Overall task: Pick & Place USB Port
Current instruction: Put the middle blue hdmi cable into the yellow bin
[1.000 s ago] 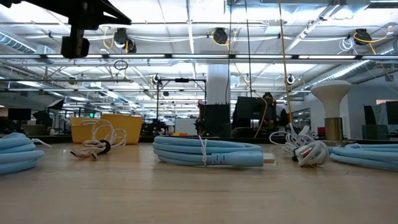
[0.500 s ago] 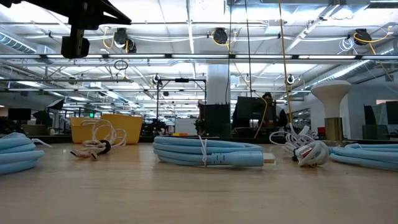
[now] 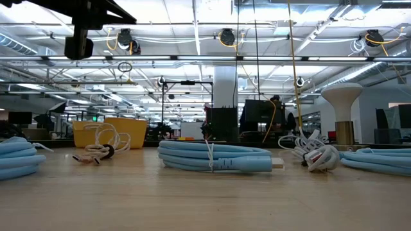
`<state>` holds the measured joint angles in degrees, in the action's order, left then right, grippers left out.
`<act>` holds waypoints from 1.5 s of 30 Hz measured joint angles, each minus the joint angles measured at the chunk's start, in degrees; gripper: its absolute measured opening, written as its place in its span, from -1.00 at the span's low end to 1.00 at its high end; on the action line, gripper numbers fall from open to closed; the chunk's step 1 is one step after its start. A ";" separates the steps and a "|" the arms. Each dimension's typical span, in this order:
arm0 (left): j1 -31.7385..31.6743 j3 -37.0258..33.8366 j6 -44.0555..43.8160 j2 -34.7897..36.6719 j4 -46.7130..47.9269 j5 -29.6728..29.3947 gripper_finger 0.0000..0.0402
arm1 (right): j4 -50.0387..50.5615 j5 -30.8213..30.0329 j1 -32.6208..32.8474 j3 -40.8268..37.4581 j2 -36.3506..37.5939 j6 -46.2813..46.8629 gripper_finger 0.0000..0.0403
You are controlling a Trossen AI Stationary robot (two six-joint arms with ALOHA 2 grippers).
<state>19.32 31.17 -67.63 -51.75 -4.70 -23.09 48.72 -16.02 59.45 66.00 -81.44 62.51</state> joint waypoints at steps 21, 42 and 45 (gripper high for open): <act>-3.63 0.00 13.25 0.02 -27.00 1.13 -0.97 | -66.19 -18.27 -43.12 0.01 12.16 -55.63 -0.42; -13.74 23.79 42.06 -4.73 46.23 27.08 -0.97 | -27.76 9.45 -50.03 2.11 -10.12 -54.30 -0.42; -13.13 23.76 42.02 -4.56 50.49 24.42 -0.97 | -20.80 15.45 -49.80 1.97 -10.39 -50.21 -0.42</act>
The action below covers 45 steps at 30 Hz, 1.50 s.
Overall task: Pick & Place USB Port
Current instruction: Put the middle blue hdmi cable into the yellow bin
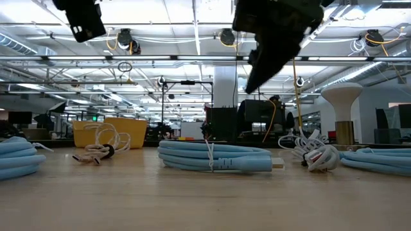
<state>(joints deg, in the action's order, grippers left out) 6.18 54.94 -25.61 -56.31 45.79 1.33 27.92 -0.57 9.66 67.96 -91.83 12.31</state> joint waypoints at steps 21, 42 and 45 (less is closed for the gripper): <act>0.28 -0.04 -0.11 -0.31 -4.09 -5.65 -0.97 | -5.11 5.19 5.05 0.04 -6.84 1.68 -0.42; 0.28 -0.04 -2.06 -0.34 -4.05 -6.77 -0.97 | -10.73 5.50 -3.83 -5.16 -10.56 19.27 -0.42; 0.28 -0.04 -1.95 -0.31 -4.12 -7.19 -0.97 | -10.12 6.40 -2.59 -5.88 -10.54 19.61 -0.42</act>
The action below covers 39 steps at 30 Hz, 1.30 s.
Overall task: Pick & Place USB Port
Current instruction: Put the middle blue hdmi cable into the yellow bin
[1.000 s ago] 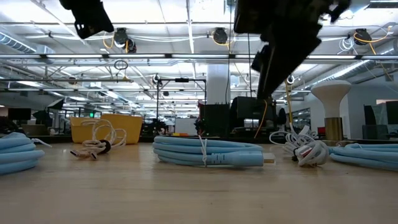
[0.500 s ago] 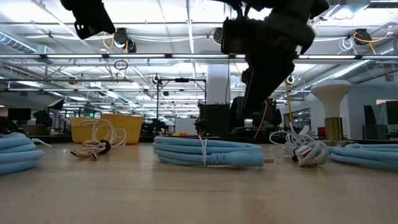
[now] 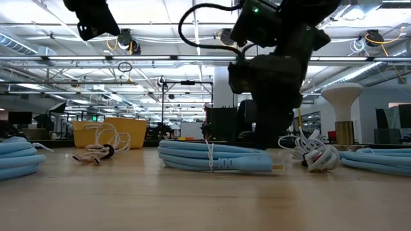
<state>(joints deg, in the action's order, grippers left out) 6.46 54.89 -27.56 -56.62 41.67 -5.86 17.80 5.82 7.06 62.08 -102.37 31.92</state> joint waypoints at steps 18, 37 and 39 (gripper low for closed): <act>0.00 -0.02 1.35 -0.01 -1.31 -1.49 -0.97 | -7.69 -1.43 0.86 -0.52 -0.10 3.23 -0.42; 0.02 -0.02 0.49 0.00 -1.25 -1.73 -0.97 | -15.08 -0.75 2.61 -0.36 -6.90 8.24 -0.56; 0.02 -0.02 0.49 0.00 -1.22 -1.73 -0.97 | -15.16 -1.13 2.59 -0.42 -6.88 8.20 -0.70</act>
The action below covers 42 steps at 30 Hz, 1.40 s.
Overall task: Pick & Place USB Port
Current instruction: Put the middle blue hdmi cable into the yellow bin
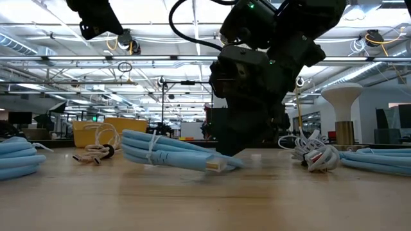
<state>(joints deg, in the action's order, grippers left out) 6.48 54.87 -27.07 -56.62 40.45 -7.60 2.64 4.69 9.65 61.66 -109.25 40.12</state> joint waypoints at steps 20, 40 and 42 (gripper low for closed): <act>0.00 0.00 0.61 -0.02 0.00 -0.36 -0.97 | 2.27 6.91 -3.01 0.40 4.99 1.30 -0.93; -0.05 0.00 1.25 0.00 -0.75 -0.41 -0.97 | 20.72 8.16 -1.53 13.43 7.92 -0.94 -1.00; -0.09 0.00 1.09 -0.02 -0.74 -1.33 -0.97 | 19.35 9.02 -1.08 13.58 5.56 0.01 -1.00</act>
<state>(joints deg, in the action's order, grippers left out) 6.39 54.87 -25.98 -56.64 39.70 -8.93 21.99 13.72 8.57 75.24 -103.70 40.13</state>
